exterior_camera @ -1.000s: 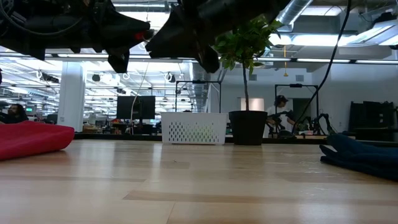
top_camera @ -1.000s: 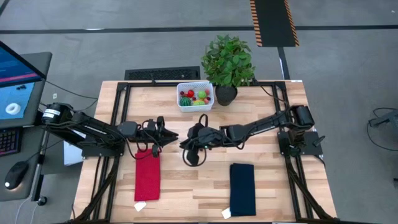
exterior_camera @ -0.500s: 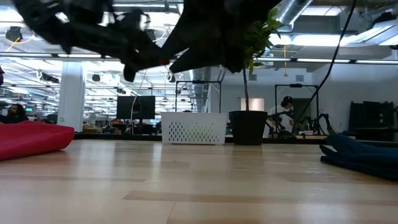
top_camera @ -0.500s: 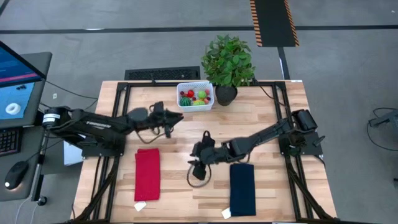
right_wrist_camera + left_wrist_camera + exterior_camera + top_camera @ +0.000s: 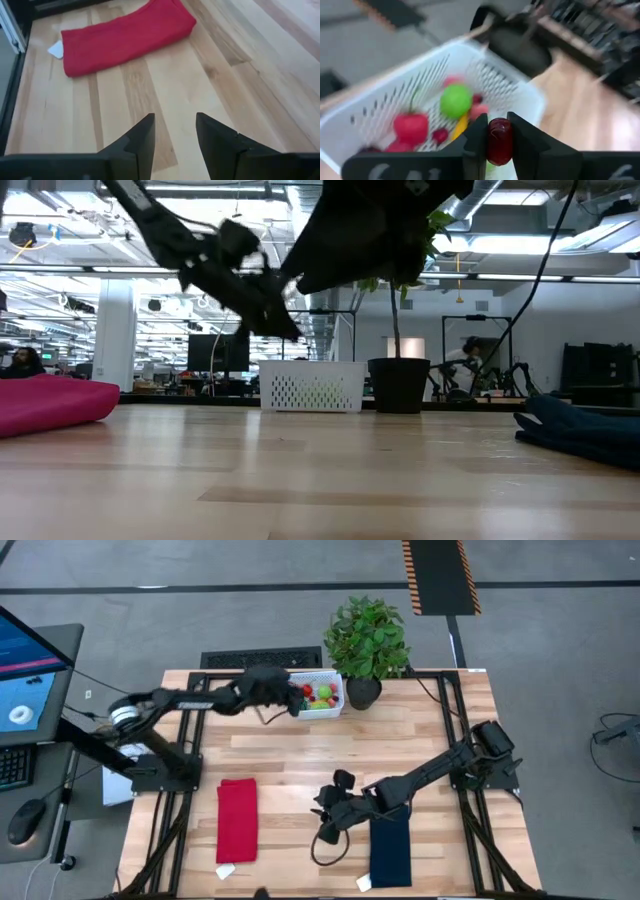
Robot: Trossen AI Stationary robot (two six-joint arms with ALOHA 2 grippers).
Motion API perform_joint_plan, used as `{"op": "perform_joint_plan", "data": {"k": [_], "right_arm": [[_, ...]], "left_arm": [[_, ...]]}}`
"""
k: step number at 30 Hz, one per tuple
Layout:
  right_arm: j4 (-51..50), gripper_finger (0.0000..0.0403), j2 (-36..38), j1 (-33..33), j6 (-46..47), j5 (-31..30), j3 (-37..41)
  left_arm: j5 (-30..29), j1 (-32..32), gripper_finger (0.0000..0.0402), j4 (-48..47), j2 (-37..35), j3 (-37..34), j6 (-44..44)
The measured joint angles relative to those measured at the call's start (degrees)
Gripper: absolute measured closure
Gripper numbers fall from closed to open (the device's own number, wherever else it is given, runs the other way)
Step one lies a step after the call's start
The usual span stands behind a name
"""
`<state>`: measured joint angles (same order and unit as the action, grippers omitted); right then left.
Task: Pick and placing Produce into tupperware
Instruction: Put the red cherry into the white basket, then return to Home Position
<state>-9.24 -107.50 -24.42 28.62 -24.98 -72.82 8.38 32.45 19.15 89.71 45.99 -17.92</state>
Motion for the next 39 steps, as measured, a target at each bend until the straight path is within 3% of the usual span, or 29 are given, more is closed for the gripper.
{"op": "perform_joint_plan", "data": {"k": [4,8,11,15,20,23,25,30,33,38,39], "right_arm": [[-1.6,0.0239,0.0,-0.3,0.0,-1.2,0.0],[-1.6,0.0239,0.0,0.1,-0.1,-1.2,0.0],[-2.2,0.0238,0.0,0.6,-1.6,-1.3,0.0],[-2.1,0.0235,0.0,0.5,-3.7,-3.7,0.0],[-0.8,0.0234,2.8,-0.2,-9.7,-7.4,0.0],[5.1,0.0236,5.3,-1.6,-17.3,-8.1,1.3],[10.6,0.0237,8.2,-2.1,-21.6,-7.1,4.1],[31.3,0.0238,18.0,-1.4,-30.3,0.1,18.1],[38.7,0.0237,24.5,0.3,-33.2,1.8,26.2],[37.7,0.0238,34.9,3.6,-32.6,-3.8,35.5],[35.9,0.0239,36.9,4.4,-28.9,-5.8,36.9]], "left_arm": [[2.8,2.9,0.0310,-3.4,8.9,4.7,-0.5],[11.4,4.6,0.0239,-2.2,13.6,8.6,-1.4],[13.8,4.6,0.0190,-3.0,13.9,9.4,-1.7],[13.7,3.8,0.0153,-1.4,9.6,9.5,0.0],[13.8,1.5,0.0144,-7.1,0.5,9.1,7.1],[15.8,-1.1,0.0145,-7.9,-5.8,7.2,10.0],[18.1,-3.6,0.0145,-1.6,-11.2,2.3,9.6],[19.3,-10.0,0.0145,24.2,-26.5,-16.0,9.4],[20.7,-14.5,0.0145,30.4,-35.5,-24.3,11.2],[22.0,-20.3,0.0145,21.8,-47.8,-30.6,14.5],[21.8,-21.3,0.0145,19.4,-50.0,-31.3,15.1]]}}
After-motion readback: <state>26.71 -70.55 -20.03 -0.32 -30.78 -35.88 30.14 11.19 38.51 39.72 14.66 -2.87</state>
